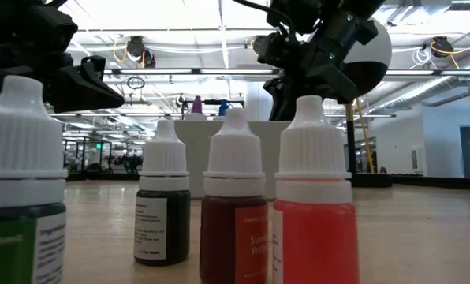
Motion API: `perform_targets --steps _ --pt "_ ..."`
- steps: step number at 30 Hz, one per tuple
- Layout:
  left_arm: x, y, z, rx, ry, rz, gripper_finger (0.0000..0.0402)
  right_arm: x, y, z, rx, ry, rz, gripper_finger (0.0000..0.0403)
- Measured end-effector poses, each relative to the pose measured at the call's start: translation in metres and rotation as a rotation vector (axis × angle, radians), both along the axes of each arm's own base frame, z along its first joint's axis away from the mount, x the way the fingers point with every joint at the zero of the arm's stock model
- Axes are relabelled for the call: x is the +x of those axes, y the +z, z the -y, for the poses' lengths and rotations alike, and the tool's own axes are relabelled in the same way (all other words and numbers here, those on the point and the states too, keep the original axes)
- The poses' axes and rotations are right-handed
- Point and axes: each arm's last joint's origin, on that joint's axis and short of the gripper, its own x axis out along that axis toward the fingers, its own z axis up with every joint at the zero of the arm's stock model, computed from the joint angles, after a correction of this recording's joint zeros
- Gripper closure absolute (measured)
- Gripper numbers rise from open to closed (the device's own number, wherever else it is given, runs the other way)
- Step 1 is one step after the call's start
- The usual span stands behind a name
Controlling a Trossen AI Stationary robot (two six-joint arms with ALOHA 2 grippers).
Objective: Pick & Place food coloring
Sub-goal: Put the small orange food coloring bottle into the gray bin
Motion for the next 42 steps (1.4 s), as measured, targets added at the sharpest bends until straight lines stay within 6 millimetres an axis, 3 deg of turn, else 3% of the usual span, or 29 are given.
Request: perform_targets --steps 24,42 --pt "0.0 0.0 0.0 -0.002 0.0 -0.002 0.0369 -0.003 0.007 -0.012 0.109 0.032 0.018 0.0357" --pt "0.0 0.0 0.0 -0.053 0.013 0.003 0.0369 -0.014 -0.023 -0.011 0.077 -0.044 0.065 0.0357"
